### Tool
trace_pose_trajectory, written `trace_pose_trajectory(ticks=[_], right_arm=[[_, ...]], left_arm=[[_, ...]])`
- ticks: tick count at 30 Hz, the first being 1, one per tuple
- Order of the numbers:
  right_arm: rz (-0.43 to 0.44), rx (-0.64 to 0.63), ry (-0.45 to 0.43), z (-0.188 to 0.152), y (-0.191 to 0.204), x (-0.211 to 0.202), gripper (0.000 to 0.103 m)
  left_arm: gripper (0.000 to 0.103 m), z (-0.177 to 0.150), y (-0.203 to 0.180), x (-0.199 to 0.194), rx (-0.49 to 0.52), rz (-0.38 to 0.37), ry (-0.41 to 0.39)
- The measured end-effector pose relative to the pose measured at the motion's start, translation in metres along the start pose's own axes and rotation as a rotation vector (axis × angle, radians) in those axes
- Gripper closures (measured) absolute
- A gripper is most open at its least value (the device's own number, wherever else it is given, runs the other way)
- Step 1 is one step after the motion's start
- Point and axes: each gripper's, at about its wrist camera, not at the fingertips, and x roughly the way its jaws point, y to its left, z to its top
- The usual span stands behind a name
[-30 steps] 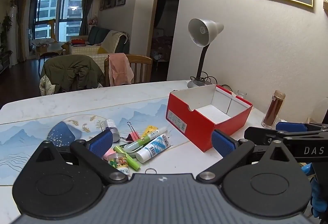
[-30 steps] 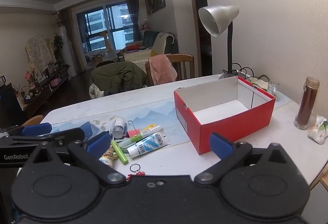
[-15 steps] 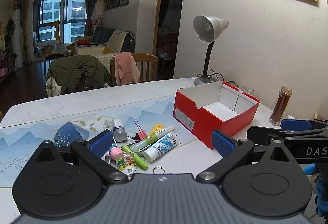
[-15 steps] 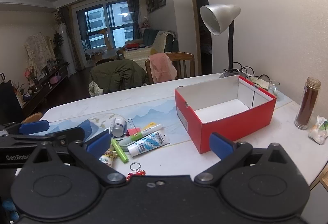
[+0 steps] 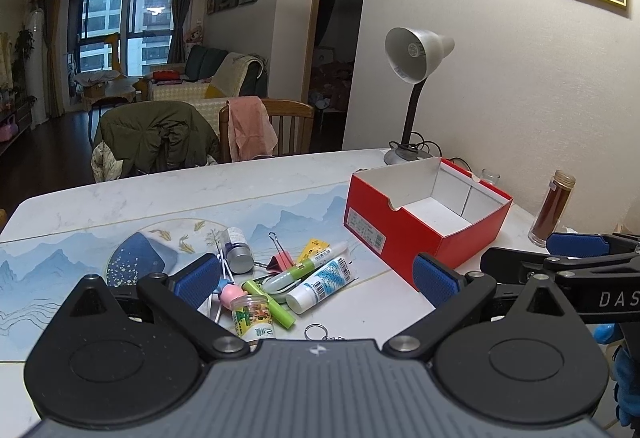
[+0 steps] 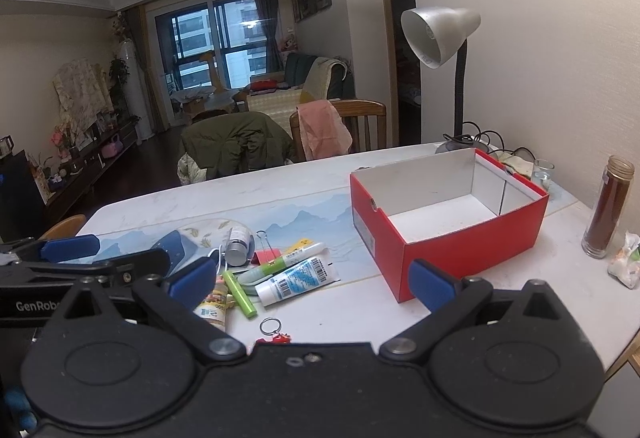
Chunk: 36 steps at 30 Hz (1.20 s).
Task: Organize rigid objects
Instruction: 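Move both tools toward the cluttered items on the mat, then grasp the green-capped jar with the left tool while the right tool grasps the red dragon keychain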
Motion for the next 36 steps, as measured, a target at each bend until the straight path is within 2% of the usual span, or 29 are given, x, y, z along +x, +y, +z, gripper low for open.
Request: trace_pose_trajectory(ticks=[6,19,21,30,36], right_arm=[[0.009,-0.014,0.014,0.001,0.004,0.009,0.001],[0.016,-0.098,0.112,-0.02,0.011,0.058,0.002],[0.027,-0.117,0.14,-0.027,0.013,0.07,0.004],[0.094,-0.21,0.266,-0.058,0.026,0.124,0.009],[0.14,-0.251,0.34,-0.074,0.031,0.159,0.014]], left_arm=[[0.0,0.0,0.008,0.006,-0.011,0.002,0.008],[0.0,-0.015,0.041,0.054,-0.035,0.09,0.081],[0.0,-0.02,0.047,0.064,-0.04,0.112,0.102],[0.0,-0.043,0.053,0.111,-0.072,0.109,0.218],[0.001,-0.056,0.05,0.143,-0.073,0.157,0.269]])
